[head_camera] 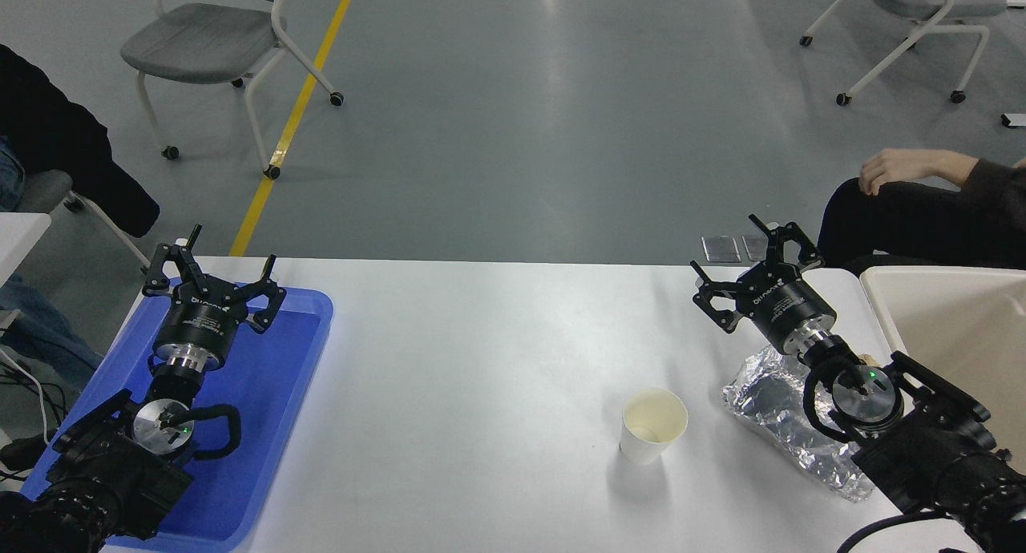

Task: Pick up paper cup place in dustbin

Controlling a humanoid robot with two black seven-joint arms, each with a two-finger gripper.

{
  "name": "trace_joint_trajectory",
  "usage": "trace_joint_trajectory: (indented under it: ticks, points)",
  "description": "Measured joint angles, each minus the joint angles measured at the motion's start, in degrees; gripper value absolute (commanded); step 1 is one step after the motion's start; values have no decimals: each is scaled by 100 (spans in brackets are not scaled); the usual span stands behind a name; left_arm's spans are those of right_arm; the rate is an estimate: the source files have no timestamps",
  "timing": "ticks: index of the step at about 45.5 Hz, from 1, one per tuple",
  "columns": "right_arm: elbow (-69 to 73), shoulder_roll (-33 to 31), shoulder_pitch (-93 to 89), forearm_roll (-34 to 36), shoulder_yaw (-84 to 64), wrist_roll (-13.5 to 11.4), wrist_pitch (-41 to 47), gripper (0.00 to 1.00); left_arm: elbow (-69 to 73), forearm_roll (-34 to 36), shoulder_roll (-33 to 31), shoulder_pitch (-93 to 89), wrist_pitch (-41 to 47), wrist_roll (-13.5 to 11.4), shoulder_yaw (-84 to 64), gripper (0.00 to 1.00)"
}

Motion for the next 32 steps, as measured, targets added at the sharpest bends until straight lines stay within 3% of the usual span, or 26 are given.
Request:
trace_joint_trajectory:
  ticks: [19,32]
  points:
    - [25,-1,59,-31,-11,-6,-5,100,0,0,0,0,0,-11,6,100]
    - [62,-42,455,-505,-312,-35,-14,100,0,0,1,0,0,-13,4,100]
